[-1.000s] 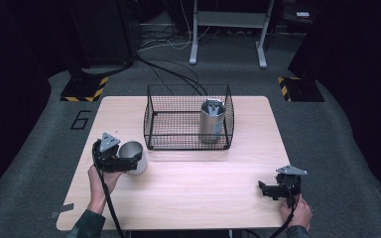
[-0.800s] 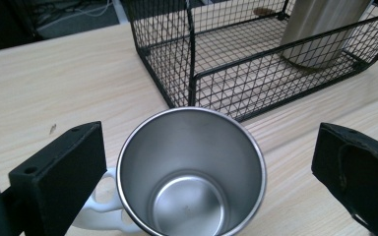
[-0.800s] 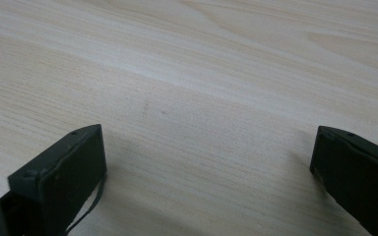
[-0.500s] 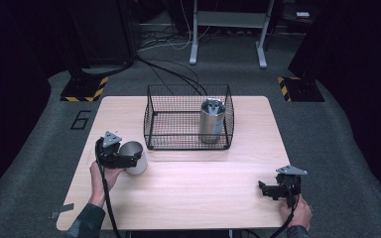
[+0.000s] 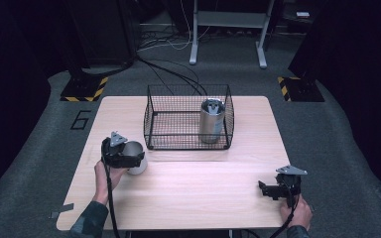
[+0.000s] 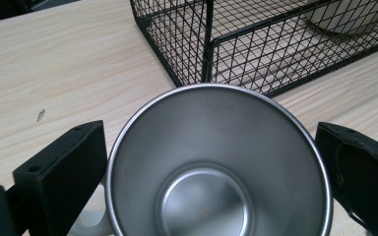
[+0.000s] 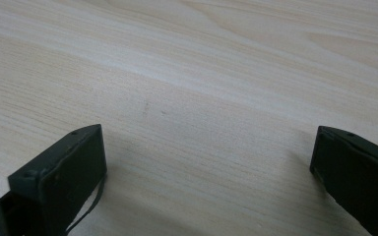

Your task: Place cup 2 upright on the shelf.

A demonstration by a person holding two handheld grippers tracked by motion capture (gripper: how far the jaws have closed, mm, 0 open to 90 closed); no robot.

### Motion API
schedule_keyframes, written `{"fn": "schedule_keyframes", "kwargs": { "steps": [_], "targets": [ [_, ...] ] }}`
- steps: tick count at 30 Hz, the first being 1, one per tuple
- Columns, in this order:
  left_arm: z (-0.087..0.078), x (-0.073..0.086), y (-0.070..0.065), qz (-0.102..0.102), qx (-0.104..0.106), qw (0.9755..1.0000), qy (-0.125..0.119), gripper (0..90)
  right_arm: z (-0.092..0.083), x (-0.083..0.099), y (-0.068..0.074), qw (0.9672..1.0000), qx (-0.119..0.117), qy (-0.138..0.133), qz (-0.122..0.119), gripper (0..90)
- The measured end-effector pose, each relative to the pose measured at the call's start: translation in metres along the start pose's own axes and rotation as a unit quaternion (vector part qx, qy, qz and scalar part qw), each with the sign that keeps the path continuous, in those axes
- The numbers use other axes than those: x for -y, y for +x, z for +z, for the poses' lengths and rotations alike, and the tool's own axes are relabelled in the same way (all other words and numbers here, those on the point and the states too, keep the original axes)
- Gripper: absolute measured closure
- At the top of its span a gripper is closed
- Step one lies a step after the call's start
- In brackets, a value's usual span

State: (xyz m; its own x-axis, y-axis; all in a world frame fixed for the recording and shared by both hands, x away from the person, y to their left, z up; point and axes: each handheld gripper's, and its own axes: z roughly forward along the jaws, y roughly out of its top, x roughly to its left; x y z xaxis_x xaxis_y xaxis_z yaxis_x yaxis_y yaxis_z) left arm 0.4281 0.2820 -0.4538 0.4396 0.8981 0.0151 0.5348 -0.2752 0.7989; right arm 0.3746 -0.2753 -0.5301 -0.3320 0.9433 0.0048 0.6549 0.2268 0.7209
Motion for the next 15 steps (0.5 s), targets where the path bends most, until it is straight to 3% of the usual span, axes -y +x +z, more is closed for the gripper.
{"fn": "schedule_keyframes", "kwargs": {
  "steps": [15],
  "targets": [
    [0.0005,-0.0017,-0.0014,0.009,0.0,0.9999,0.009,6.0,0.0,0.0,0.0,1.0,0.0,0.0,0.0,0.0]
  ]
}}
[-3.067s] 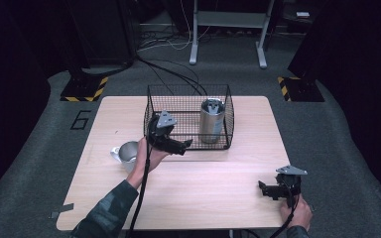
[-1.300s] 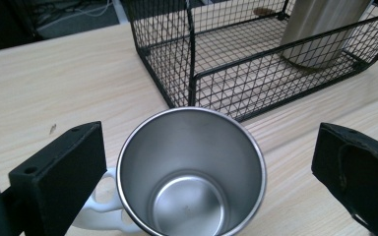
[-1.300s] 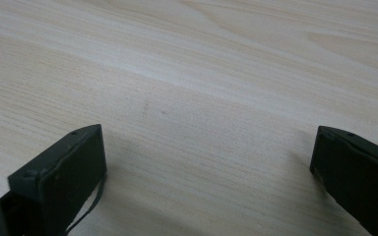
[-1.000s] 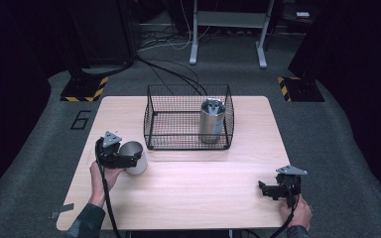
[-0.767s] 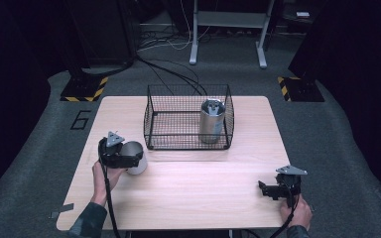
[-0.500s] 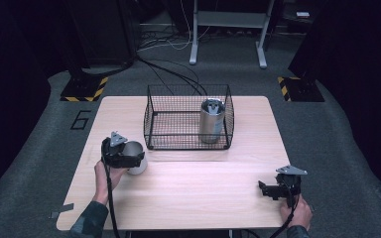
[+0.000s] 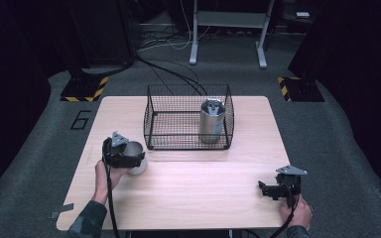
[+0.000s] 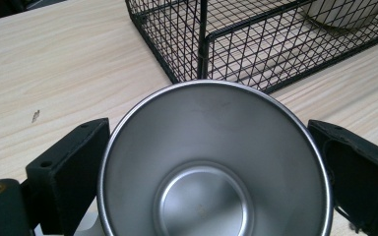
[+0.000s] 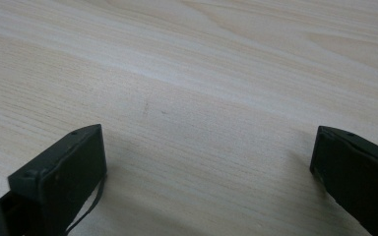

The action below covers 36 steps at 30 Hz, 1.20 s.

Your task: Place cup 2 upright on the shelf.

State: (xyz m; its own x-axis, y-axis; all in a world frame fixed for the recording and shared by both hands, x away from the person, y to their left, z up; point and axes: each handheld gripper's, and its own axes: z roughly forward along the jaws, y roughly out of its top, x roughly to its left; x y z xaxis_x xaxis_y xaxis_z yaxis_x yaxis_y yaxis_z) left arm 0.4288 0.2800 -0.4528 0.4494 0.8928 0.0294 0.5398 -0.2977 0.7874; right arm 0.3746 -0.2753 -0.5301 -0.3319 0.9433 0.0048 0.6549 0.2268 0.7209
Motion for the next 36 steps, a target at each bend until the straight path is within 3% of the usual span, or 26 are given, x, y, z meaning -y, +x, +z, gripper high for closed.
{"fn": "schedule_keyframes", "kwargs": {
  "steps": [20,36],
  "targets": [
    [-0.011,-0.002,-0.003,0.007,0.011,0.9998,-0.015,6.3,0.0,0.0,0.0,1.0,0.0,0.0,0.0,0.0],
    [-0.032,-0.014,-0.023,0.036,0.031,0.9985,-0.026,6.3,0.0,0.0,0.0,1.0,0.0,0.0,0.0,0.0]
  ]
}}
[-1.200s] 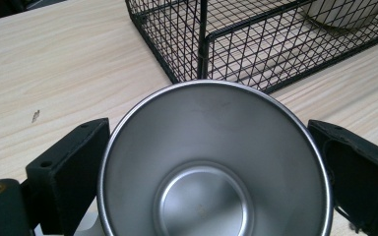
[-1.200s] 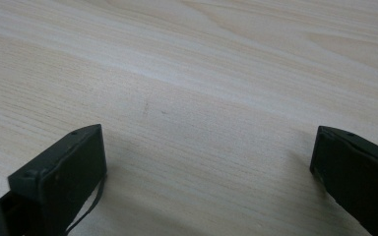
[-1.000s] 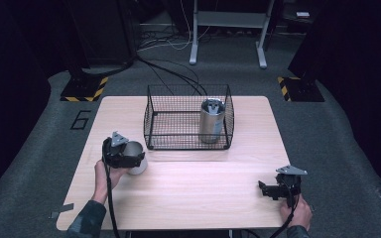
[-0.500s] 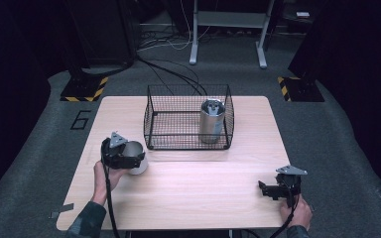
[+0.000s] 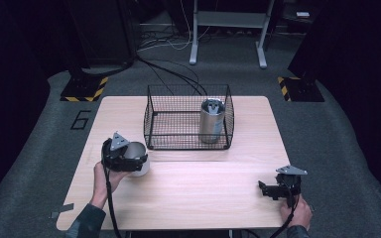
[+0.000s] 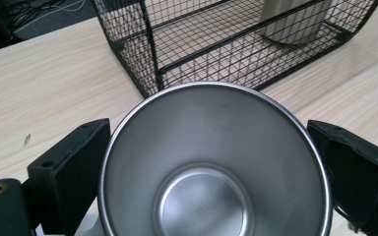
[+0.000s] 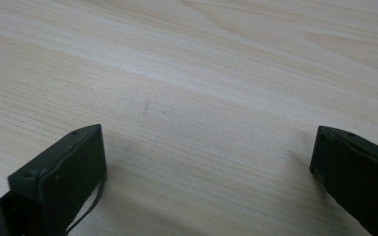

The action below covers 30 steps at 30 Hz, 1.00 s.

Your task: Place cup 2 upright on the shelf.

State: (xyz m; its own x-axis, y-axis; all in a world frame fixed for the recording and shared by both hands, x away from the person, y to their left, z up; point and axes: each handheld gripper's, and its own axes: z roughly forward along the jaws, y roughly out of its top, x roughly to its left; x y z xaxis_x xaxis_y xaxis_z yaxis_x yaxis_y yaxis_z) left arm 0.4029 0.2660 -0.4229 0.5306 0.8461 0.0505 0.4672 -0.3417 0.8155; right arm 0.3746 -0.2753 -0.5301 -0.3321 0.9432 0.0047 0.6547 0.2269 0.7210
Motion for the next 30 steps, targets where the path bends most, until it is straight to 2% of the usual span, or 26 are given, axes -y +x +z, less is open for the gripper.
{"fn": "schedule_keyframes", "kwargs": {
  "steps": [2,18,30],
  "targets": [
    [-0.001,-0.002,-0.002,0.002,0.007,1.0,0.0,6.3,0.0,0.0,0.0,1.0,0.0,0.0,0.0,0.0],
    [-0.01,-0.016,-0.024,0.028,0.024,0.9993,-0.004,6.3,0.0,0.0,0.0,1.0,0.0,0.0,0.0,0.0],
    [-0.014,-0.028,-0.035,0.036,0.033,0.9987,-0.012,6.2,0.0,0.0,0.0,1.0,0.0,0.0,0.0,0.0]
  ]
}}
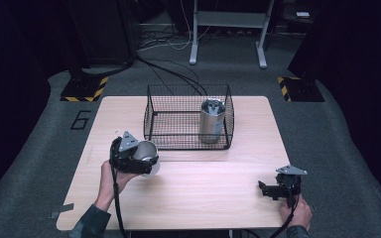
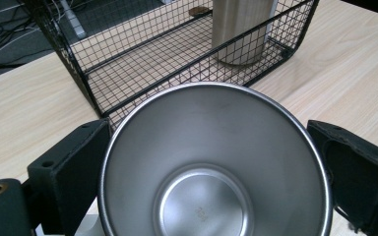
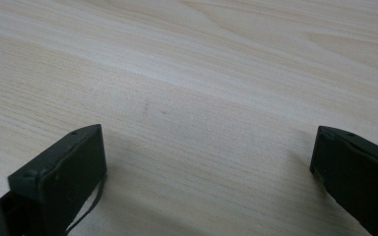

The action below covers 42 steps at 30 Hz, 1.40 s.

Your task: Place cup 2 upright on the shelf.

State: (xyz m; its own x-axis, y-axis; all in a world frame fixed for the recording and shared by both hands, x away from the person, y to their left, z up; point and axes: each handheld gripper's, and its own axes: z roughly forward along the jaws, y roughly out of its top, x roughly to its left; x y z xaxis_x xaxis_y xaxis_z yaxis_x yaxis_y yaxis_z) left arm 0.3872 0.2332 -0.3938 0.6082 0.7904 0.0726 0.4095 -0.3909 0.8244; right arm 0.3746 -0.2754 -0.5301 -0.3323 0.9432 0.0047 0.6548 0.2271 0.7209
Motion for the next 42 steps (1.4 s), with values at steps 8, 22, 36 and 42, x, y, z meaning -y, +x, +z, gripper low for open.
{"fn": "schedule_keyframes", "kwargs": {
  "steps": [8,22,36,42],
  "targets": [
    [-0.001,-0.011,-0.004,0.001,0.008,0.9999,-0.007,6.2,0.0,0.0,0.0,1.0,0.0,0.0,0.0,0.0],
    [0.002,-0.031,-0.01,0.009,0.014,0.9998,-0.013,6.3,0.0,0.0,0.0,1.0,0.0,0.0,0.0,0.0],
    [0.006,-0.05,-0.005,0.023,0.017,0.9994,-0.019,6.3,0.0,0.0,0.0,1.0,0.0,0.0,0.0,0.0],
    [0.006,-0.06,-0.004,0.029,0.017,0.9991,-0.023,6.3,0.0,0.0,0.0,1.0,0.0,0.0,0.0,0.0]
  ]
}}
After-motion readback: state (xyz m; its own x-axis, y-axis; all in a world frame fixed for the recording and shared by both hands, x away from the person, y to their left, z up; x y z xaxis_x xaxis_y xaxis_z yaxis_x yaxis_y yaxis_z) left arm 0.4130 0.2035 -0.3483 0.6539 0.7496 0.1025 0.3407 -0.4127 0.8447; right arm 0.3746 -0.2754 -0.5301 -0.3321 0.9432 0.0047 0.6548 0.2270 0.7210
